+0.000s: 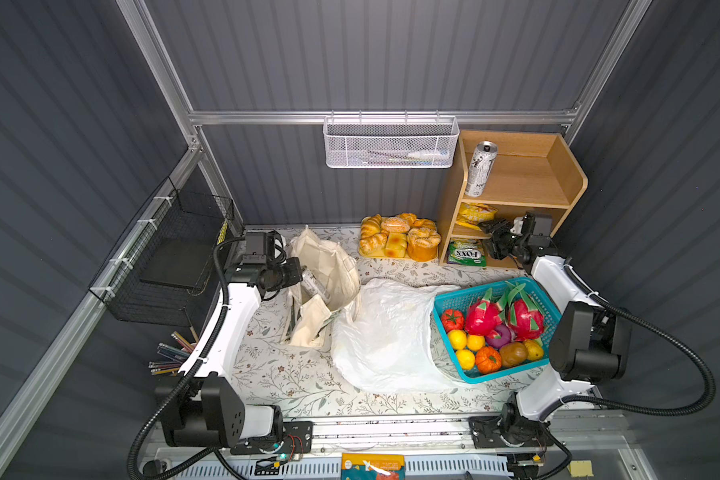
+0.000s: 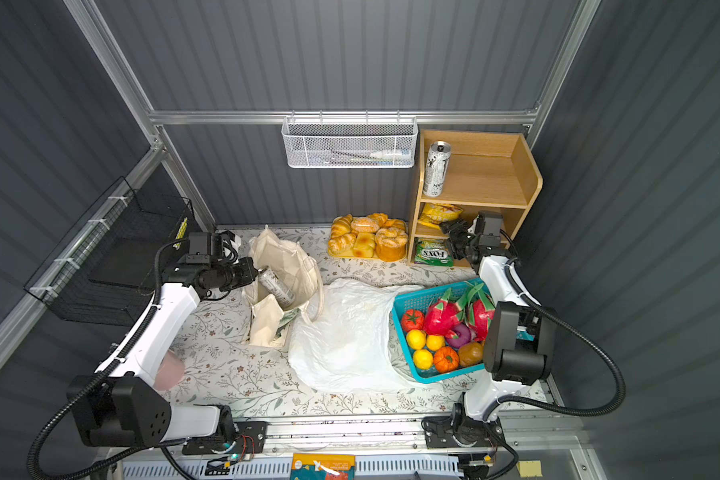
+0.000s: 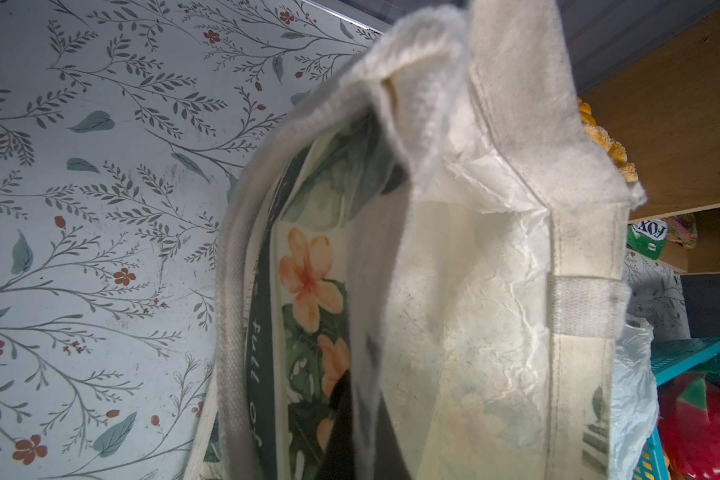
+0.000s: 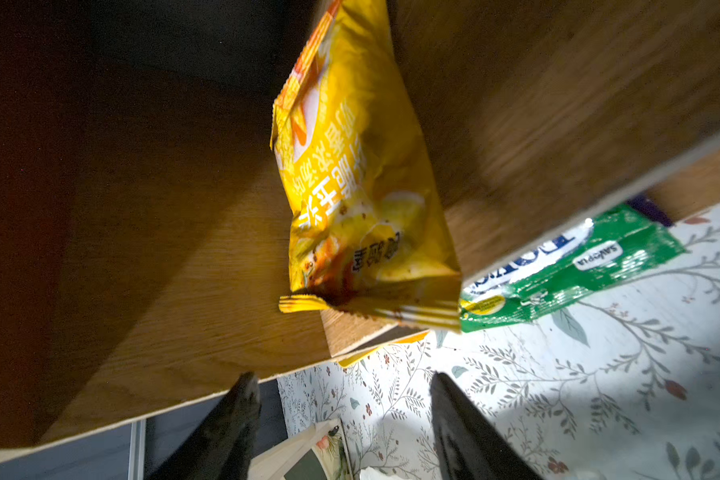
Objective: Place the mixed food into the grocery bags and tie them
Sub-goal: 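Grasp the yellow snack bag with the right gripper and pull it out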
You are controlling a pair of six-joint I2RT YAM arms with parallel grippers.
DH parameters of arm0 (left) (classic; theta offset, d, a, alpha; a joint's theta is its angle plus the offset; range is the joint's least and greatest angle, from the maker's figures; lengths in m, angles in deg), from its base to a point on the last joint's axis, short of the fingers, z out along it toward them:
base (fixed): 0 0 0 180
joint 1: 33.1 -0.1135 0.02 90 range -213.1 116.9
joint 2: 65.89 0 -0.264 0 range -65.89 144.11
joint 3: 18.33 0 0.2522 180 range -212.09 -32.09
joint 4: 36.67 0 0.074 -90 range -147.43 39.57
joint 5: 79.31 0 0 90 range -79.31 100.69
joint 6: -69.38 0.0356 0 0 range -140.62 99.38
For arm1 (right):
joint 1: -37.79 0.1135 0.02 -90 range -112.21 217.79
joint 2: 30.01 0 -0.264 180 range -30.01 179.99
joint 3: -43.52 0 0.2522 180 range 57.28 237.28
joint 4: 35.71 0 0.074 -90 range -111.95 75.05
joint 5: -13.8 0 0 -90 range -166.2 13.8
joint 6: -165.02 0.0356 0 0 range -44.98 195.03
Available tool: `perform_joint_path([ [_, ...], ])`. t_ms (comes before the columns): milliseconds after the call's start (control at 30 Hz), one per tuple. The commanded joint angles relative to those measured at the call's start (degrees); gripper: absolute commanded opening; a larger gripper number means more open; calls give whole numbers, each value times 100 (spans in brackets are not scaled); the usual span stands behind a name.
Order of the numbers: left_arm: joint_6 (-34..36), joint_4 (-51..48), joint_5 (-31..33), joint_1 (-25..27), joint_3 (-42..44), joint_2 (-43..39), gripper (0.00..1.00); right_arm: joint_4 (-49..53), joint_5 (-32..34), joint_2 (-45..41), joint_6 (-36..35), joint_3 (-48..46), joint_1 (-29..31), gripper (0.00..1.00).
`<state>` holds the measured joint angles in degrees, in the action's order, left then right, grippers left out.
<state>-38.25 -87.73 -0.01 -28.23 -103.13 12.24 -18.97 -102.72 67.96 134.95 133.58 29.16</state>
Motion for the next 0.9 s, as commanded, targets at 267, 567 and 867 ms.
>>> perform_joint_path([
  [267,67,-339,-84,-3,-138,159,0,-482,96,374,274,261,-169,65],
  [567,67,-361,-61,-3,-202,228,0,-500,110,965,385,850,-181,60],
  [867,58,-382,-44,-3,-242,256,0,-774,-82,1204,609,922,-184,19],
])
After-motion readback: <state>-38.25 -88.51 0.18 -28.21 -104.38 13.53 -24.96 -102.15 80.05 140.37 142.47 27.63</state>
